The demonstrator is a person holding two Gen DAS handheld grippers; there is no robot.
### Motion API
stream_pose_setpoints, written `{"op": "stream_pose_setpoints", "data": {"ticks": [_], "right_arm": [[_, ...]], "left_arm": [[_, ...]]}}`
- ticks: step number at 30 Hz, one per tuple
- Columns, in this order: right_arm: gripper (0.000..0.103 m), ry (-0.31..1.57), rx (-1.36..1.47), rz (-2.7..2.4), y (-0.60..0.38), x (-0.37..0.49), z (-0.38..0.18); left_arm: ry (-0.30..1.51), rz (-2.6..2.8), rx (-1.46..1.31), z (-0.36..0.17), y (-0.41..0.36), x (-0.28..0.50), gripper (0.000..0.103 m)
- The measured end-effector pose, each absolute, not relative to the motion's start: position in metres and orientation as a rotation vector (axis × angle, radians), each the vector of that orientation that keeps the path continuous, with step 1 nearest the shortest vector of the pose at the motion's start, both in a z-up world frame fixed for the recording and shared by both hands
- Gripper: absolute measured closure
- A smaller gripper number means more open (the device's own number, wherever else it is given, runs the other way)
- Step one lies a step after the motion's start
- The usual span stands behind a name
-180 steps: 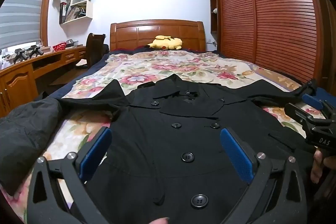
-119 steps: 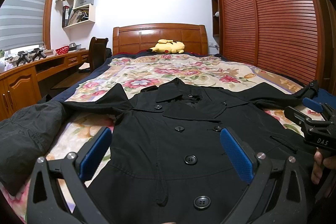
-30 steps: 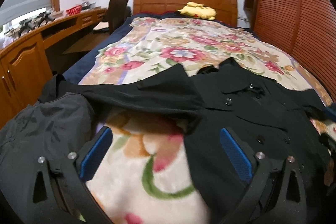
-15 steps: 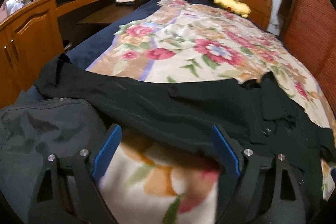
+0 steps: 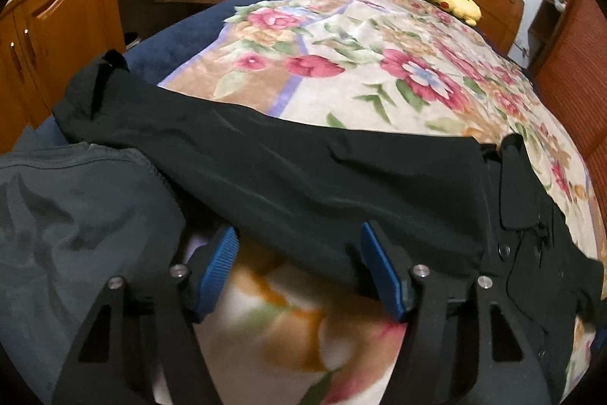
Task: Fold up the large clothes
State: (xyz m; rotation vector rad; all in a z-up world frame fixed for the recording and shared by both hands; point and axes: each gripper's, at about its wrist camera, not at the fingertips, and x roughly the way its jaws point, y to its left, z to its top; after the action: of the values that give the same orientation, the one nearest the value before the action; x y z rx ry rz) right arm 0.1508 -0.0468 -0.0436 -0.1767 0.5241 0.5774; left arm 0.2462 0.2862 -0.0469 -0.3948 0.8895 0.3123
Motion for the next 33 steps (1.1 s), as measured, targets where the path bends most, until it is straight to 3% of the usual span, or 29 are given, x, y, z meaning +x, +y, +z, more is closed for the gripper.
{"op": "stream_pose_setpoints", "data": {"ticks": [6,8,10,13,25,33], "right_arm": [[0.000,0.519,-0.179,0.569,-0.047,0.152,-0.044],[0.000,0.519,-0.179,0.569,-0.047,0.152,-0.044],[0.000,0.519,-0.181,0.570,-0.047,0.152,-0.044],[0.000,0.518,-0.182,0.570,-0.048,0.152,-0.044],[0.000,0.500,-0.173,0.532,-0.059,0.157,-0.039],[0.000,0.495,-0.175,0.524,-0.061,0.156,-0.038]], "left_arm": [[0.901,0.372,-0.330,-0.045,0.294,0.258,0.055],[0.891,0.367,-0.326,-0.043,0.298,0.259,0.066],[0.886,0.361,-0.326,-0.041,0.302,0.258,0.092],[0.852,0.332,-0.300,-0.034,0.296,0.255,0.102],[0.704,0.024,-0.093,0.043,0.172,0.217,0.103],[0.723,-0.094,-0.030,0.036,0.110,0.175,0.103]]}}
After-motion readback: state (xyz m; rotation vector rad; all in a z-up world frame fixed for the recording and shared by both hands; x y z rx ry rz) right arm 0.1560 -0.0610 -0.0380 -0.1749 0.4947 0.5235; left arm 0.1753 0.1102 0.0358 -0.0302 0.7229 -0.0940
